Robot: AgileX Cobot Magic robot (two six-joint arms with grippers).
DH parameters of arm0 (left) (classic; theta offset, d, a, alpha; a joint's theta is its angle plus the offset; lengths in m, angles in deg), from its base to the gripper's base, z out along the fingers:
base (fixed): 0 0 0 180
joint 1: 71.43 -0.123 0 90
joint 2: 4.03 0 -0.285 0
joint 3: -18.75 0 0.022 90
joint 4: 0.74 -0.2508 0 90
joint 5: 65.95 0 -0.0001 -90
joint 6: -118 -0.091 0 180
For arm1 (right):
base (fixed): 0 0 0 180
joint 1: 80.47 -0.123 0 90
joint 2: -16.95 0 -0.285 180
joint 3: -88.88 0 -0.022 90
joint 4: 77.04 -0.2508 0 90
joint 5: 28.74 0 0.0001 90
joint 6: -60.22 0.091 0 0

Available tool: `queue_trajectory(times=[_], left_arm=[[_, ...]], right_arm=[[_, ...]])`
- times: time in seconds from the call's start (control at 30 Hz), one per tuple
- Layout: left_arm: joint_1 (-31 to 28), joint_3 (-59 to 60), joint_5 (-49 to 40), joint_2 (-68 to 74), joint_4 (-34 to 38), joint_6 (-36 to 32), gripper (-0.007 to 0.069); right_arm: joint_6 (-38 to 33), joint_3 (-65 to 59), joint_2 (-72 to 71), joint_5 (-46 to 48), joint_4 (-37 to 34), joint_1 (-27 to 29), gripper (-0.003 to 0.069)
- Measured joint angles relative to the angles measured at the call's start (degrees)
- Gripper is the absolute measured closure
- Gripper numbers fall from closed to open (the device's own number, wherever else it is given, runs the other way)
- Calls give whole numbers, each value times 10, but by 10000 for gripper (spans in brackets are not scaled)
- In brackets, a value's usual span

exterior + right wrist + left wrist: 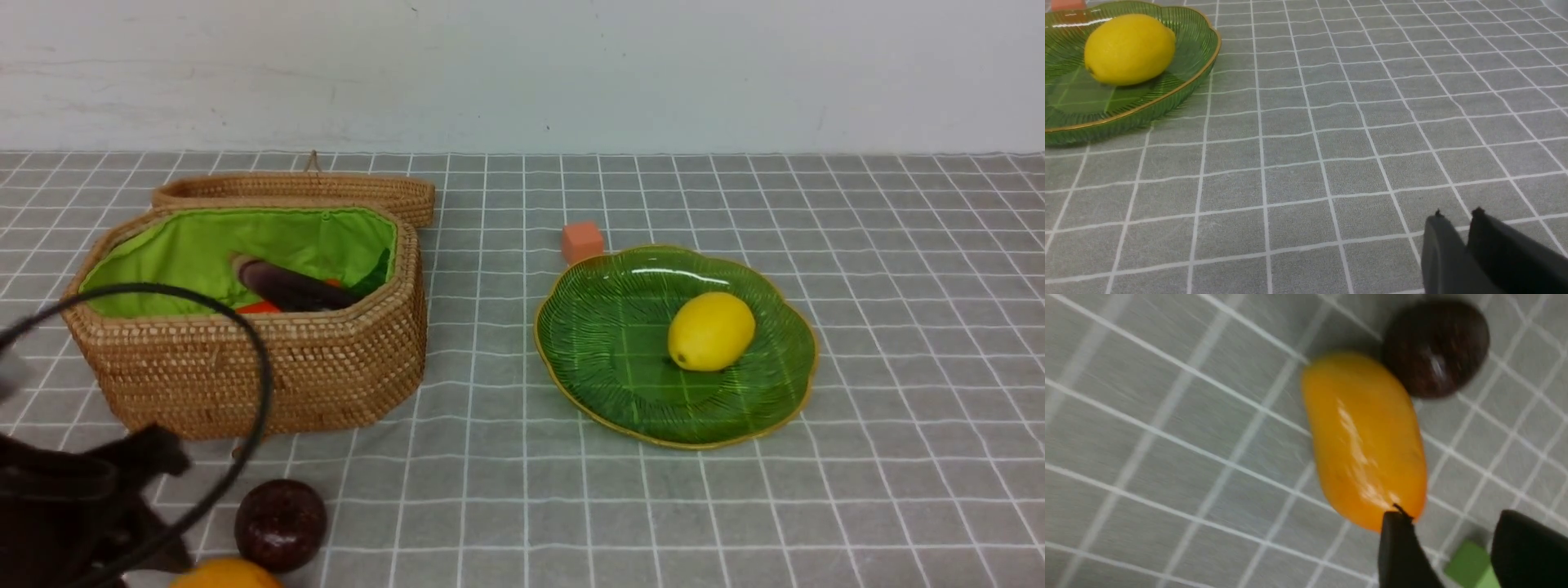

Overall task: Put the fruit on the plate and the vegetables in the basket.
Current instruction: Grab the mango with your left arm and place it on the right plate

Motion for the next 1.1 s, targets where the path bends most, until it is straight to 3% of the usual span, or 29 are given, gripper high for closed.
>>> queue_trajectory(times=[0.13,0.3,0.4,0.57,0.73,0.93,1.1], left_arm=[[35,9,42,42,0,-3,118],[52,36,105,137,-55,30,-33],[52,37,126,183,-60,37,-34],[52,35,139,220,-61,38,53],[52,35,119,211,-62,38,53],[52,25,7,132,-40,3,53],[53,-78,-73,38,-32,-31,53]], right_arm=[[0,0,0,0,0,0,545],[0,0,0,0,0,0,536],[0,0,0,0,0,0,532],[0,0,0,0,0,0,526],[0,0,0,0,0,0,522],[0,0,0,0,0,0,514],[0,0,0,0,0,0,505]])
